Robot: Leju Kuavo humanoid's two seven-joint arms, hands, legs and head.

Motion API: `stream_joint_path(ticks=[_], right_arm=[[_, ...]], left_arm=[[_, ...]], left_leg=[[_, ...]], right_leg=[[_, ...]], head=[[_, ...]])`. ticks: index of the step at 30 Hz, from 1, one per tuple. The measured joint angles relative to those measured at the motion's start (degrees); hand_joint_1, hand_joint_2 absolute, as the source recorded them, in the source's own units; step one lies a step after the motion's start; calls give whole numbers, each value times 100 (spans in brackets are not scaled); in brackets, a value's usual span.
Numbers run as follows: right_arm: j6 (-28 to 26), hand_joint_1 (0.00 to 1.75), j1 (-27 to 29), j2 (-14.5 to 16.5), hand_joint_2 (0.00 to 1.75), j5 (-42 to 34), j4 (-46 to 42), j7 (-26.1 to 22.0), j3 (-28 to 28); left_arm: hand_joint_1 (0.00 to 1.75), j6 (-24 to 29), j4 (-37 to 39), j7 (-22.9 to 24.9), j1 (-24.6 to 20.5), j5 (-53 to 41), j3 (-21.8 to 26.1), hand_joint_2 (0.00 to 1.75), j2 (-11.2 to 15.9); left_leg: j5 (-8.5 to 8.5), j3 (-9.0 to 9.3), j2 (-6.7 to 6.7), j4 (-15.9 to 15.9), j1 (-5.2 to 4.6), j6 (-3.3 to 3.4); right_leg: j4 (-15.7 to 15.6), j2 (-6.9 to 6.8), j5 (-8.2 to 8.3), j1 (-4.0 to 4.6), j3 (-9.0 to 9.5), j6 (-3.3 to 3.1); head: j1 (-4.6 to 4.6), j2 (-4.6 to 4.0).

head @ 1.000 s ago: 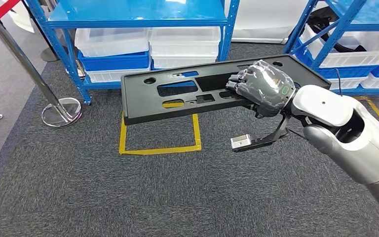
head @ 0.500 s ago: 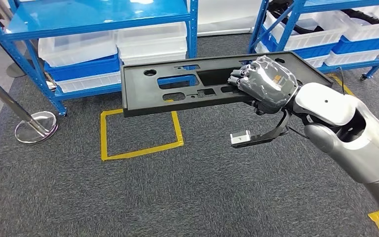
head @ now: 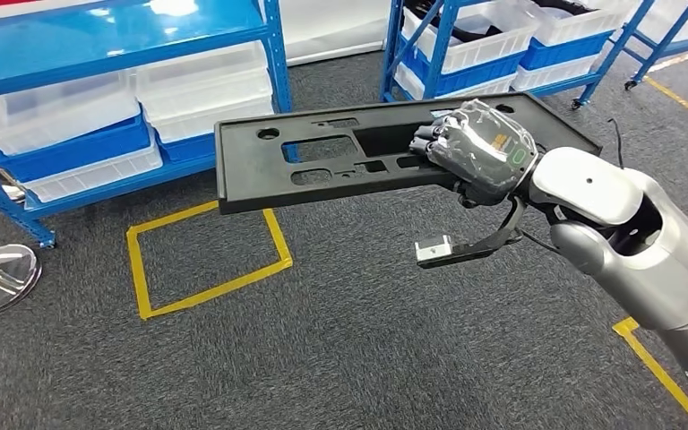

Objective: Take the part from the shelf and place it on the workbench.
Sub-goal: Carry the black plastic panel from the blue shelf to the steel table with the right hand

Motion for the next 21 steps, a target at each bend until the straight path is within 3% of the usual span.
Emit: stream_joint_path(ticks=[1,3,5,6,7,9,11,12,14,15,16,18,20,21], right_arm=[[13,175,-27,1,175,1,2,2,0],[26,175,-75,8,175,1,10,5,4],[31,175,-83,14,175,1,25,5,21],[33,175,-83,14,175,1,33,4,30],[38,175,-91,14,175,1,39,5,36],[65,175,-132,14,175,-6,48,5,38],[110,175,-187,14,175,-15,57,-1,39],[129,175,-209,13,175,-18,66,-4,43],[152,175,-246,7,175,-19,78,-10,50],[157,175,-272,3,175,-19,81,-12,52],[160,175,-298,1,175,-19,81,-13,52],[164,175,-337,3,175,-20,84,-11,61],[173,175,-343,9,175,-21,92,-16,89],[179,175,-342,11,175,-21,96,-21,104]], left_arm=[[0,1,0,1,1,-8,4,175,-5],[0,6,0,2,11,-21,15,175,-9],[0,9,0,2,13,-33,31,175,-9],[0,7,0,3,11,-41,39,175,-9],[0,4,0,4,9,-54,48,175,-12],[0,0,-2,7,6,-79,65,175,-10],[0,-6,-6,5,0,-93,84,175,-1],[0,-11,-8,4,-5,-98,93,175,5],[0,-21,-9,2,-17,-110,103,175,4],[0,-21,-9,2,-20,-115,106,175,3],[0,-22,-9,1,-22,-119,108,175,3],[0,-21,-9,-1,-13,-119,113,175,2],[0,-23,-8,1,0,-119,113,175,2],[0,-24,-8,2,5,-119,113,175,2]], left_leg=[[26,26,87,-53,18,14],[38,46,250,-89,23,31],[22,47,409,-81,29,20],[8,50,486,-72,38,3],[-14,55,563,-52,53,-24],[-83,60,697,15,67,-104],[-145,69,803,68,44,-198],[-159,81,855,67,29,-238],[-190,120,950,55,38,-315],[-255,113,898,110,54,-345],[-375,57,774,269,69,-362],[-742,-238,433,932,78,-356],[-975,-594,287,1621,57,-321],[-948,-681,266,1745,43,-294]], right_leg=[[167,-176,-107,9,-83,27],[808,-521,-438,-21,-399,81],[1386,-604,-608,-96,-695,149],[1405,-625,-543,-131,-708,184],[1189,-666,-381,-162,-599,217],[428,-906,-46,-171,-207,263],[17,-1079,61,-133,-19,223],[22,-1066,40,-107,-36,177],[9,-910,53,-110,-57,83],[-8,-839,65,-115,-51,36],[-29,-772,80,-122,-43,-12],[-51,-642,98,-106,-39,-86],[-48,-476,100,-56,-44,-122],[-45,-386,99,-29,-42,-130]], head=[[7,1],[20,-1],[17,0],[17,0],[17,1],[20,0],[18,-1],[17,0],[13,1],[13,1],[10,0],[8,0],[7,1],[7,1]])
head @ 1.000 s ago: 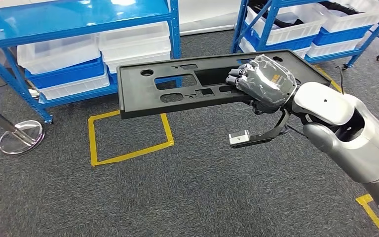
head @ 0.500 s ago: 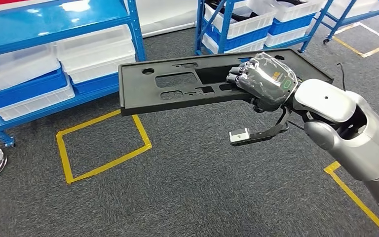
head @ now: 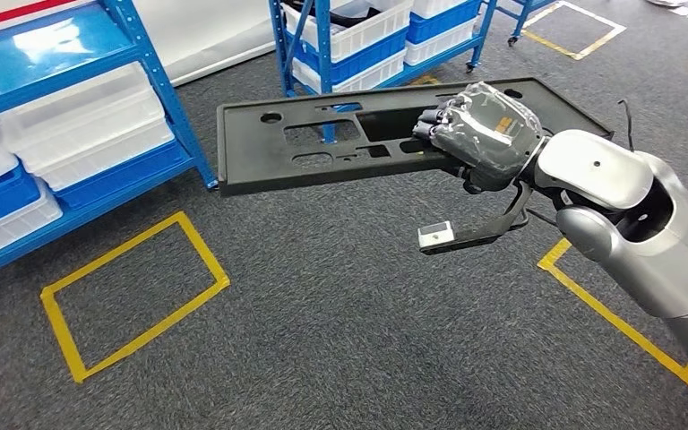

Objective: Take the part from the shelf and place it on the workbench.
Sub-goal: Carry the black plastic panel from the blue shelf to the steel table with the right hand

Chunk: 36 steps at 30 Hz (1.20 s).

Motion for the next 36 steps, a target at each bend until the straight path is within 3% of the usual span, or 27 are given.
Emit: stream_joint_path(ticks=[2,5,6,7,9,10,11,12,14,15,17,18,20,21,23,26,28,30,32,33,34,35,36], right_arm=[[8,175,0,4,175,-1,2,-9,17],[12,175,-1,5,175,-3,2,-9,19],[14,175,-2,5,175,-5,2,-8,19],[19,175,-14,8,175,-11,5,-7,29],[32,175,-36,15,175,-24,15,-5,52],[39,175,-48,12,175,-30,21,-5,63],[43,175,-53,3,175,-31,23,-4,64],[46,175,-68,-10,175,-32,25,-4,66],[50,175,-104,-24,175,-32,29,3,75],[53,175,-111,-23,175,-32,33,4,86],[55,175,-97,-20,175,-32,39,4,112],[56,175,-91,-20,175,-32,42,2,123],[57,175,-99,-20,175,-32,43,1,133],[59,175,-107,-20,175,-33,44,2,134],[75,175,-128,-19,175,-37,49,8,143],[120,175,-175,-15,175,-48,66,28,166],[139,175,-231,-13,175,-57,72,38,174],[145,175,-268,-9,175,-65,75,44,184],[148,175,-272,-1,175,-75,79,42,212],[149,175,-272,3,175,-80,80,40,228],[149,175,-274,7,175,-85,80,40,240],[149,175,-278,9,175,-87,80,41,246],[149,175,-286,9,175,-89,81,43,247]], left_arm=[[0,0,-1,1,4,0,0,175,0],[0,0,-1,0,2,0,0,175,0],[0,0,-1,-1,1,0,0,175,0],[0,-2,-2,-2,-1,-5,1,175,5],[0,-5,-4,-4,-13,-20,4,175,16],[0,-7,-5,-8,-19,-30,6,175,15],[0,-6,-7,-11,-24,-37,7,175,9],[0,-5,-8,-17,-22,-49,7,175,4],[0,-3,-11,-28,-5,-68,8,175,2],[0,-2,-12,-32,3,-75,9,175,4],[0,-2,-12,-34,7,-76,10,175,4],[0,-3,-12,-34,5,-77,10,175,3],[0,-4,-12,-35,0,-78,11,175,-1],[0,-5,-13,-35,-4,-79,11,175,-1],[0,-6,-15,-35,-13,-81,15,175,3],[0,-12,-16,-33,-33,-83,22,175,8],[0,-11,-17,-32,-40,-83,28,175,9],[0,-6,-19,-24,-31,-83,38,175,8],[0,-4,-19,-16,-14,-83,44,175,5],[0,-4,-18,-15,-9,-83,46,175,4],[0,-4,-18,-14,-7,-83,49,175,4],[0,-4,-18,-14,-7,-83,51,175,4],[0,-4,-18,-13,-4,-83,56,175,11]], left_leg=[[148,-17,-11,-49,-19,43],[287,57,-28,-246,-31,73],[413,141,-59,-455,-43,102],[587,293,-204,-826,-57,170],[846,549,-435,-1448,-97,292],[920,644,-486,-1667,-80,339],[951,681,-401,-1737,-70,350],[984,722,-304,-1806,-53,366],[1013,770,-122,-1880,-52,382],[1006,773,-33,-1879,-57,382],[973,773,147,-1853,-58,358],[950,776,237,-1833,-54,343],[887,789,389,-1778,-46,295],[849,795,455,-1745,-55,259],[787,812,558,-1708,-82,176],[726,856,676,-1707,-80,82],[513,755,447,-1437,-46,43],[140,420,114,-726,-32,46],[-34,85,11,-110,-42,74],[39,33,-4,-66,-49,97],[220,84,-31,-250,-56,131],[464,221,-111,-613,-64,174],[652,371,-276,-992,-63,221]], right_leg=[[5,111,-1,31,7,-5],[8,160,-1,44,12,-5],[10,200,-1,55,17,-5],[15,302,9,46,3,13],[6,540,44,7,-33,85],[-2,654,65,-14,-56,130],[20,607,50,-2,-74,160],[128,463,-21,14,-130,186],[678,21,-325,26,-396,225],[1052,-122,-492,3,-583,252],[1490,-227,-593,-58,-805,304],[1399,-255,-493,-87,-756,330],[698,-411,-169,-115,-379,364],[354,-525,-48,-104,-190,360],[31,-643,16,-63,-21,295],[33,-454,21,-49,-39,176],[5,-332,36,-67,-30,101],[-4,-208,43,-51,-31,46],[2,-52,41,-10,-32,19],[7,36,40,10,-31,12],[14,127,39,26,-27,12],[22,216,39,36,-25,12],[33,293,40,44,-29,17]], head=[[1,0],[1,0],[1,0],[0,-1],[3,-2],[2,-2],[7,-1],[15,-1],[43,-2],[51,-2],[52,-2],[53,-1],[53,0],[53,-1],[53,-1],[47,-1],[44,-1],[44,0],[43,0],[43,-1],[43,-1],[43,0],[46,-1]])
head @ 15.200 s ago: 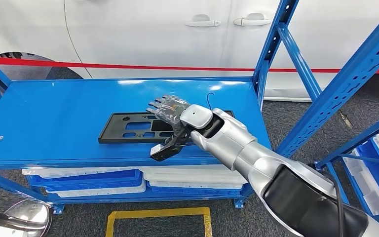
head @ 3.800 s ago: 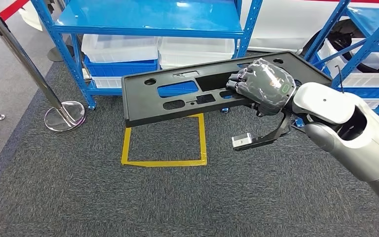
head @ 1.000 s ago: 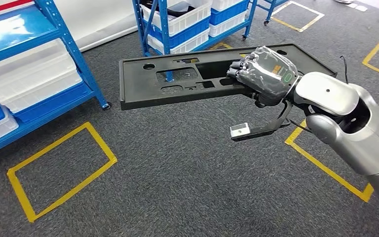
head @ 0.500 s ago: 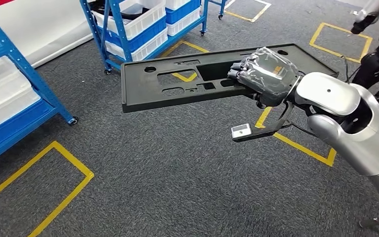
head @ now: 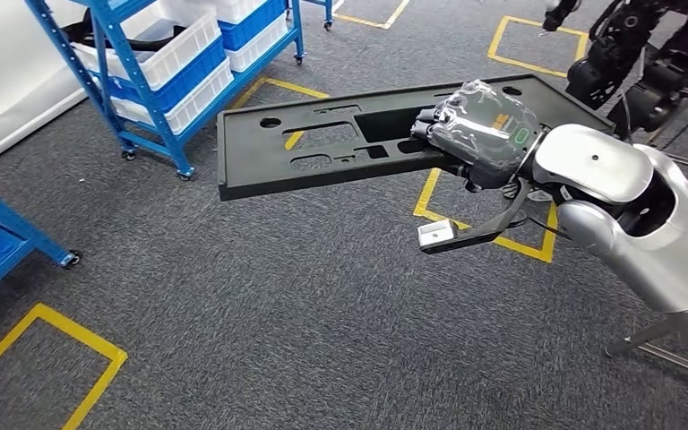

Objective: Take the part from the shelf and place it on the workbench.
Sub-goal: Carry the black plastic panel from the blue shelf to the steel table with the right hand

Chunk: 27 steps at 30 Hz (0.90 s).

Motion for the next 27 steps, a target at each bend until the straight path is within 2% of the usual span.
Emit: stream_joint_path(ticks=[1,2,3,4,5,6,7,9,10,11,12,13,14,15,16,17,18,20,21,22,24,25,26,27], right_arm=[[2,175,-9,1,175,-2,2,2,1],[3,175,-18,1,175,-3,5,2,2],[4,175,-22,2,175,-5,10,3,3],[6,175,-24,2,175,-7,15,3,4],[6,175,-24,-2,175,-8,19,4,4],[7,175,-32,-10,175,-9,22,4,4],[7,175,-45,-17,175,-9,26,4,4],[8,175,-67,-21,175,-9,34,7,8],[10,175,-64,-18,175,-9,39,8,15],[11,175,-54,-15,175,-10,44,9,24],[13,175,-44,-15,175,-11,49,11,32],[13,175,-39,-15,175,-12,52,16,36],[13,175,-41,-15,175,-13,55,24,37],[12,175,-46,-15,175,-13,56,31,37],[11,175,-52,-14,175,-14,57,36,37],[11,175,-56,-13,175,-15,58,40,37],[11,175,-58,-11,175,-16,60,45,37],[10,175,-61,-14,175,-19,64,51,37],[9,175,-66,-16,175,-21,63,52,37],[8,175,-75,-17,175,-23,62,53,37],[7,175,-88,-12,175,-26,61,55,37],[8,175,-90,-8,175,-26,62,56,37],[8,175,-89,-1,175,-27,63,55,42],[9,175,-87,7,175,-28,65,54,48]], left_arm=[[0,1,0,2,4,0,7,175,4],[0,-1,0,4,4,0,15,175,8],[0,-1,0,7,-2,0,22,175,11],[0,-2,0,9,-12,0,27,175,7],[0,-4,-1,10,-24,0,28,175,2],[0,-3,-1,12,-28,-1,30,175,-4],[0,-3,-1,13,-25,-3,31,175,-9],[0,-1,-1,14,-9,-10,36,175,-10],[0,1,-1,14,-3,-14,39,175,-7],[0,3,-1,13,-1,-16,43,175,-4],[0,3,-1,13,-3,-16,48,175,-3],[0,2,-1,13,-7,-17,53,175,-3],[0,1,-1,13,-10,-19,59,175,-4],[0,0,-1,14,-12,-19,64,175,-4],[0,-1,-1,14,-12,-20,69,175,-5],[0,-1,-2,13,-16,-20,74,175,-6],[0,-1,-2,13,-22,-20,77,175,-6],[0,-1,-3,12,-39,-20,80,175,-8],[0,0,-3,12,-46,-20,80,175,-8],[0,1,-3,12,-50,-20,81,175,-9],[0,2,-3,12,-42,-20,85,175,-9],[0,0,-3,12,-32,-23,86,175,-10],[0,-1,-3,12,-23,-28,86,175,-11],[0,-2,-3,12,-17,-36,86,175,-12]], left_leg=[[136,121,-138,-319,0,32],[197,200,-238,-510,-7,52],[194,229,-266,-571,-17,61],[209,248,-187,-602,-31,64],[236,283,-102,-648,-25,78],[268,318,-18,-708,-15,99],[300,351,71,-770,-4,123],[325,386,236,-830,-10,156],[320,389,319,-830,-19,164],[308,389,403,-825,-25,160],[293,391,487,-817,-29,151],[272,395,568,-803,-29,139],[246,401,643,-781,-28,120],[214,407,711,-757,-32,96],[178,413,771,-729,-44,63],[146,422,823,-710,-57,27],[121,434,876,-702,-71,-9],[84,468,978,-707,-73,-72],[39,468,926,-673,-58,-102],[-54,424,792,-551,-36,-126],[-392,142,425,56,-2,-156],[-567,-66,324,465,4,-159],[-670,-250,287,807,3,-159],[-659,-362,274,976,3,-151]], right_leg=[[10,75,3,-1,-9,12],[13,144,12,-15,-25,37],[6,216,27,-34,-43,76],[-13,295,49,-53,-56,120],[-18,310,60,-64,-68,155],[22,214,32,-51,-96,179],[164,39,-60,-35,-168,195],[771,-366,-389,-24,-466,224],[1147,-460,-548,-45,-651,246],[1415,-500,-624,-70,-781,267],[1496,-522,-603,-94,-816,289],[1342,-551,-483,-113,-726,307],[986,-616,-301,-127,-523,320],[588,-738,-165,-117,-297,315],[253,-841,-62,-100,-113,296],[55,-905,-21,-78,-6,265],[-4,-913,-33,-53,17,227],[-10,-770,-22,-43,6,156],[-22,-704,-16,-52,10,122],[-39,-643,-7,-65,17,85],[-58,-523,2,-78,27,24],[-57,-454,0,-71,25,5],[-55,-373,-2,-60,26,-5],[-52,-285,-4,-49,30,-8]], head=[[1,1],[2,0],[1,0],[-1,0],[-3,0],[4,0],[11,0],[27,0],[27,0],[28,0],[27,1],[28,1],[28,1],[28,1],[28,1],[27,0],[27,0],[25,0],[25,1],[23,0],[22,0],[21,0],[22,0],[22,0]])
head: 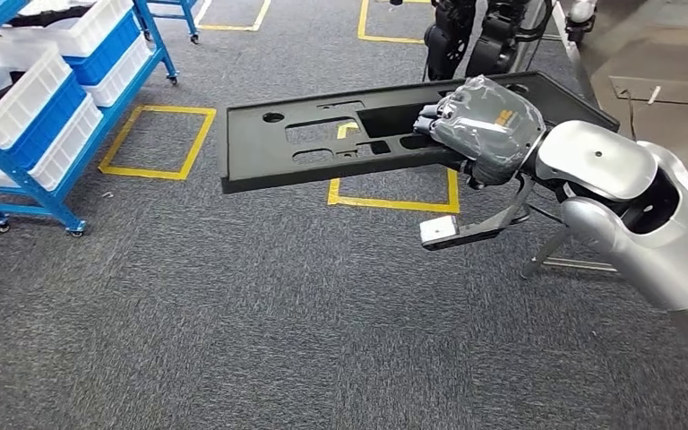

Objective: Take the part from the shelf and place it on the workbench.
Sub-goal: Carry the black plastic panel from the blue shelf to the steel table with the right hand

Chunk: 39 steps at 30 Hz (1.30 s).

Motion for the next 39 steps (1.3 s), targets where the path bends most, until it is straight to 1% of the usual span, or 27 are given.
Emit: stream_joint_path(ticks=[1,2,4,6,8,9,11,12,13,14,15,16,17,18,20,21,24,25,26,28,30,31,32,33,35,37,39], right_arm=[[0,175,-1,7,175,-1,1,0,6],[-1,175,-3,14,175,-2,2,3,11],[-2,175,-8,22,175,-2,3,13,14],[-7,175,-4,27,175,1,5,21,23],[-13,175,23,18,175,13,7,32,37],[-16,175,39,5,175,19,7,39,42],[-21,175,44,-27,175,22,10,49,45],[-20,175,40,-37,175,21,13,49,46],[-15,175,34,-42,175,16,16,44,49],[-8,175,33,-43,175,6,20,35,53],[3,175,33,-43,175,-8,24,26,57],[15,175,30,-44,175,-23,27,16,60],[27,175,23,-48,175,-39,30,11,61],[40,175,10,-54,175,-53,31,8,61],[63,175,-22,-70,175,-73,31,6,61],[71,175,-34,-78,175,-78,31,5,61],[78,175,-55,-118,175,-82,27,3,61],[78,175,-71,-131,175,-82,25,2,61],[78,175,-92,-140,175,-83,21,1,61],[79,175,-124,-141,175,-82,20,2,63],[81,175,-123,-140,175,-85,19,0,74],[82,175,-120,-140,175,-90,19,-2,79],[82,175,-119,-141,175,-96,18,-2,82],[82,175,-120,-143,175,-104,17,-2,83],[80,175,-123,-152,175,-117,18,-1,83],[76,175,-109,-164,175,-132,18,0,83],[69,175,-80,-204,175,-152,17,1,83]], left_arm=[[0,-1,0,0,2,-8,1,175,0],[0,1,0,0,2,-17,1,175,1],[0,7,0,-2,9,-34,3,175,10],[0,13,0,-5,14,-55,6,175,19],[0,14,0,-8,-3,-71,8,175,20],[0,13,0,-9,-16,-76,9,175,19],[0,13,0,-9,-22,-82,9,175,17],[0,13,0,-9,-14,-84,9,175,17],[0,14,0,-9,1,-84,10,175,21],[0,15,0,-9,14,-85,11,175,26],[0,15,0,-9,21,-86,13,175,31],[0,14,0,-9,21,-87,14,175,34],[0,8,0,-9,16,-90,15,175,36],[0,2,0,-9,11,-92,17,175,34],[0,-7,0,-9,8,-96,24,175,33],[0,-8,0,-9,6,-96,27,175,33],[0,-9,0,-9,-18,-96,31,175,33],[0,-8,-1,-9,-23,-96,31,175,32],[0,-8,-1,-9,-25,-96,31,175,30],[0,-10,-1,-9,-17,-97,32,175,28],[0,-11,0,-9,-3,-98,34,175,27],[0,-9,0,-9,3,-98,36,175,27],[0,-8,0,-9,6,-98,38,175,27],[0,-7,0,-9,8,-98,39,175,28],[0,-4,0,-9,14,-100,44,175,36],[0,-4,0,-9,15,-102,50,175,43],[0,-4,-1,-7,-3,-109,51,175,39]], left_leg=[[130,-9,-13,-58,-1,17],[355,87,-59,-340,-1,43],[779,395,-325,-1129,4,107],[915,573,-506,-1547,-1,140],[923,612,-402,-1608,-14,162],[948,634,-320,-1650,-14,186],[1001,676,-155,-1744,-9,248],[1010,687,-72,-1765,-21,269],[1008,685,9,-1770,-31,283],[1002,682,97,-1767,-38,286],[992,681,186,-1762,-42,286],[979,681,270,-1755,-43,279],[960,687,348,-1741,-42,266],[932,697,423,-1719,-44,246],[867,716,544,-1672,-70,182],[839,729,599,-1656,-86,147],[777,775,749,-1655,-84,54],[711,766,679,-1594,-65,25],[593,708,540,-1430,-44,3],[242,400,167,-753,-12,-16],[34,44,19,-87,-7,-8],[89,-26,-3,-8,-7,6],[261,16,-27,-170,-8,30],[506,147,-93,-524,-8,59],[856,448,-375,-1269,-2,113],[918,575,-521,-1559,-11,137],[956,618,-380,-1638,-15,164]], right_leg=[[5,90,-1,8,6,-1],[9,180,-2,13,16,0],[23,344,-5,13,19,14],[30,494,9,-6,-11,68],[10,636,46,-31,-44,151],[25,571,40,-31,-60,179],[285,198,-134,-6,-190,212],[591,-32,-306,-4,-332,219],[960,-156,-488,-15,-513,236],[1302,-202,-620,-35,-679,255],[1504,-224,-660,-55,-774,273],[1490,-243,-596,-73,-759,289],[1256,-280,-446,-87,-625,302],[858,-385,-275,-92,-407,312],[233,-626,-79,-50,-63,278],[94,-688,-63,-23,3,245],[67,-502,-64,1,1,131],[51,-434,-58,-8,15,92],[32,-369,-49,-20,29,50],[19,-231,-42,-17,41,-6],[28,-56,-43,9,37,-27],[36,40,-45,22,37,-31],[45,139,-47,31,41,-32],[53,232,-48,35,44,-32],[66,401,-44,32,30,-14],[58,548,-17,1,-8,45],[21,676,21,-25,-32,125]], head=[[1,-1],[1,0],[1,0],[1,0],[1,0],[3,0],[15,0],[20,0],[24,0],[22,0],[24,0],[24,0],[24,0],[24,0],[23,-1],[21,0],[19,0],[20,-1],[19,0],[18,0],[18,0],[18,0],[18,1],[18,1],[20,1],[17,1],[15,0]])
